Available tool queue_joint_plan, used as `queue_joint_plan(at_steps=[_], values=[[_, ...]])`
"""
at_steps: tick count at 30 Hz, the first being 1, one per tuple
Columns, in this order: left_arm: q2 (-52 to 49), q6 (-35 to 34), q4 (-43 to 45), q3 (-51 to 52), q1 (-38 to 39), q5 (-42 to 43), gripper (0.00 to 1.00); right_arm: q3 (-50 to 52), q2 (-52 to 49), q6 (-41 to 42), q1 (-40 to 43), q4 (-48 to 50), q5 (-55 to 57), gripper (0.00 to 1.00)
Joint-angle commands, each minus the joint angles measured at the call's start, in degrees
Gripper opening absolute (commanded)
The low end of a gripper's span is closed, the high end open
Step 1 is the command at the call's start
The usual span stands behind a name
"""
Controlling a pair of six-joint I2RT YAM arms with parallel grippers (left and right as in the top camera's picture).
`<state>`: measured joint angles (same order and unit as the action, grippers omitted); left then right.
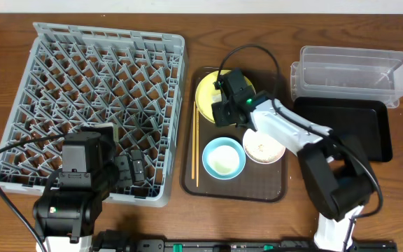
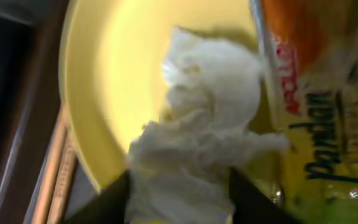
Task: Sort waste into correct bins and load items into the dishwasher
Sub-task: 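Reach the right gripper to the yellow plate and grasp the tissue, then carry the tissue with the right gripper and drop it in the clear bin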
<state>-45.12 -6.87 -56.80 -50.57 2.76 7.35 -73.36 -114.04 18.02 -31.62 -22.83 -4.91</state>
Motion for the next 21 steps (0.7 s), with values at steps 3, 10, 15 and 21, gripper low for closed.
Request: queue_joint_plan(at_steps=[3, 10, 15, 21], values=[[0.11, -0.31, -0.15, -1.20, 0.20, 0.33, 0.98, -1.57, 1.33, 2.75, -0.31, 0.09, 1.31, 0.14], [0.11, -0.31, -0.15, -1.20, 0.22, 0.33, 0.98, -1.75, 13.46, 1.05, 5.42, -1.25, 2.12, 0.07], [0.11, -0.31, -0.15, -1.20, 0.22, 0.33, 0.98, -1.75, 20.48, -0.22, 12.20, -5.22, 6.43, 0.06], [0.11, -0.31, -0.13, -1.20, 0.22, 0.33, 0.98, -1.68, 21.33, 0.07, 23.85, -8.44, 9.84, 0.02]])
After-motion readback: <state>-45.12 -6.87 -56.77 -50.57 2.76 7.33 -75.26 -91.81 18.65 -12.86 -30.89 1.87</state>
